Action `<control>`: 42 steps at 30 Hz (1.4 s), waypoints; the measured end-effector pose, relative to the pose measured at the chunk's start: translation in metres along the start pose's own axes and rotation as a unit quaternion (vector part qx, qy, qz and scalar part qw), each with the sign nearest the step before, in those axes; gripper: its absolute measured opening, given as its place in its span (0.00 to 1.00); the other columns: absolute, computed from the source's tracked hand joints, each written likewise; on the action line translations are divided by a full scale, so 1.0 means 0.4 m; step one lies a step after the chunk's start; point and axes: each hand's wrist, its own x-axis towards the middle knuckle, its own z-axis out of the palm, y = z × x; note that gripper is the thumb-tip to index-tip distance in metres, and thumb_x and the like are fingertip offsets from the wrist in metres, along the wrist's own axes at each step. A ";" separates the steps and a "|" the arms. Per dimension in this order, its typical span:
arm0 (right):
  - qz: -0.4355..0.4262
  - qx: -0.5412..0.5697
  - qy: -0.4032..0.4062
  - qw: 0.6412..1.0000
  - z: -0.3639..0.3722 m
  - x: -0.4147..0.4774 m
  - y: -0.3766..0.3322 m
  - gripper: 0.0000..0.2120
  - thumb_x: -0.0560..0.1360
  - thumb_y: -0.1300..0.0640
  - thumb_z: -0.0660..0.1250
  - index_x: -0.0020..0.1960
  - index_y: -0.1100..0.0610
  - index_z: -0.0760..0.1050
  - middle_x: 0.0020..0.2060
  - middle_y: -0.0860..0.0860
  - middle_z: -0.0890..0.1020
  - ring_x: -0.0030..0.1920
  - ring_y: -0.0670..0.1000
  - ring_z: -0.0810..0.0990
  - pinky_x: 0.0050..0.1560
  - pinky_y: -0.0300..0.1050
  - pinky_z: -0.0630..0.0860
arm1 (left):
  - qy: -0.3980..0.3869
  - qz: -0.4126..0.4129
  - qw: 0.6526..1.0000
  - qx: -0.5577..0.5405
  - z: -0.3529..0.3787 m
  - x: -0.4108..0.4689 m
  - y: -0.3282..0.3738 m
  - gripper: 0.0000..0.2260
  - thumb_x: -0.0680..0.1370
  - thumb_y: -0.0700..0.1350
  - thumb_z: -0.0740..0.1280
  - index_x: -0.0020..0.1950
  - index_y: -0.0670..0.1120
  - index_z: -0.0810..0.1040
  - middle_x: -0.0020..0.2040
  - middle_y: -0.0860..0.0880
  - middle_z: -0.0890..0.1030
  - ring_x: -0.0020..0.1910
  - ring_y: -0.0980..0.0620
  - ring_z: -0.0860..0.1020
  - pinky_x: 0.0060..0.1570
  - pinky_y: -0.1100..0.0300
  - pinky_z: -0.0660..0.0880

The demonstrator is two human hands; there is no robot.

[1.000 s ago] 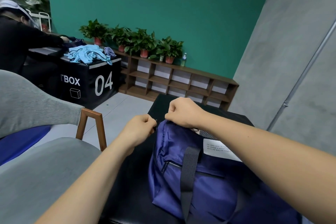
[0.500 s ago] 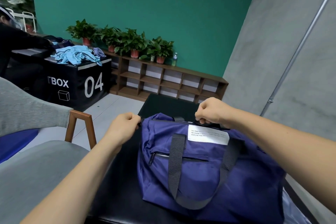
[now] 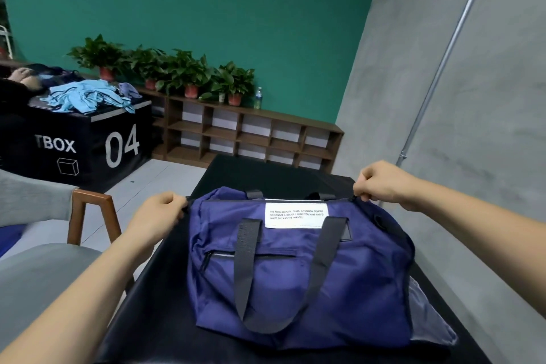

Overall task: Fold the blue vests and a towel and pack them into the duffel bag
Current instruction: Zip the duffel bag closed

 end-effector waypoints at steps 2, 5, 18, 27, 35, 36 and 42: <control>0.006 0.004 0.006 1.000 -0.016 -0.006 0.026 0.06 0.72 0.62 0.72 0.36 0.61 0.83 0.32 0.55 0.86 0.35 0.52 0.78 0.42 0.48 0.76 | 0.001 0.000 1.000 0.007 0.005 -0.007 0.004 0.15 0.84 0.44 0.64 0.37 0.44 0.75 0.36 0.45 0.76 0.35 0.49 0.69 0.35 0.55 0.63; 0.012 0.009 0.020 1.000 -0.040 -0.010 0.062 0.07 0.73 0.62 0.72 0.36 0.60 0.82 0.32 0.54 0.86 0.34 0.52 0.78 0.39 0.44 0.73 | 0.005 0.000 1.000 0.013 0.010 -0.010 0.007 0.16 0.85 0.43 0.64 0.36 0.44 0.73 0.37 0.45 0.77 0.35 0.49 0.69 0.35 0.56 0.64; 0.017 -0.035 0.035 0.999 -0.076 -0.010 0.153 0.07 0.74 0.61 0.71 0.38 0.60 0.82 0.31 0.51 0.85 0.34 0.50 0.79 0.35 0.42 0.73 | 0.012 -0.015 0.999 0.039 0.024 -0.012 -0.008 0.14 0.84 0.46 0.65 0.39 0.44 0.76 0.33 0.48 0.77 0.35 0.47 0.72 0.39 0.53 0.67; -0.168 -0.143 -0.021 0.975 -0.019 -0.028 0.078 0.05 0.78 0.45 0.74 0.48 0.45 0.82 0.46 0.41 0.85 0.48 0.42 0.83 0.49 0.39 0.77 | -0.043 0.050 0.996 -0.061 0.026 -0.051 0.023 0.09 0.83 0.45 0.70 0.44 0.44 0.78 0.33 0.51 0.75 0.36 0.51 0.70 0.39 0.55 0.67; -0.270 -0.208 -0.097 0.935 0.118 0.018 -0.054 0.15 0.77 0.40 0.74 0.57 0.49 0.80 0.52 0.43 0.80 0.53 0.46 0.79 0.56 0.45 0.78 | -0.115 0.084 0.990 0.005 0.087 -0.107 0.028 0.09 0.82 0.42 0.71 0.43 0.42 0.77 0.30 0.53 0.77 0.33 0.54 0.72 0.41 0.56 0.68; -0.275 -0.219 -0.106 0.930 0.135 0.025 -0.072 0.16 0.78 0.39 0.73 0.58 0.49 0.80 0.53 0.43 0.79 0.53 0.47 0.79 0.55 0.45 0.77 | -0.121 0.090 0.989 0.014 0.092 -0.109 0.024 0.10 0.82 0.43 0.71 0.43 0.42 0.77 0.31 0.53 0.77 0.33 0.54 0.72 0.42 0.55 0.69; -0.257 -0.263 -0.151 0.917 0.223 0.072 -0.161 0.18 0.79 0.40 0.72 0.61 0.51 0.79 0.56 0.47 0.80 0.55 0.51 0.79 0.58 0.49 0.79 | -0.129 0.137 0.979 0.074 0.101 -0.109 0.009 0.10 0.81 0.46 0.72 0.43 0.43 0.78 0.36 0.45 0.82 0.34 0.55 0.74 0.42 0.54 0.72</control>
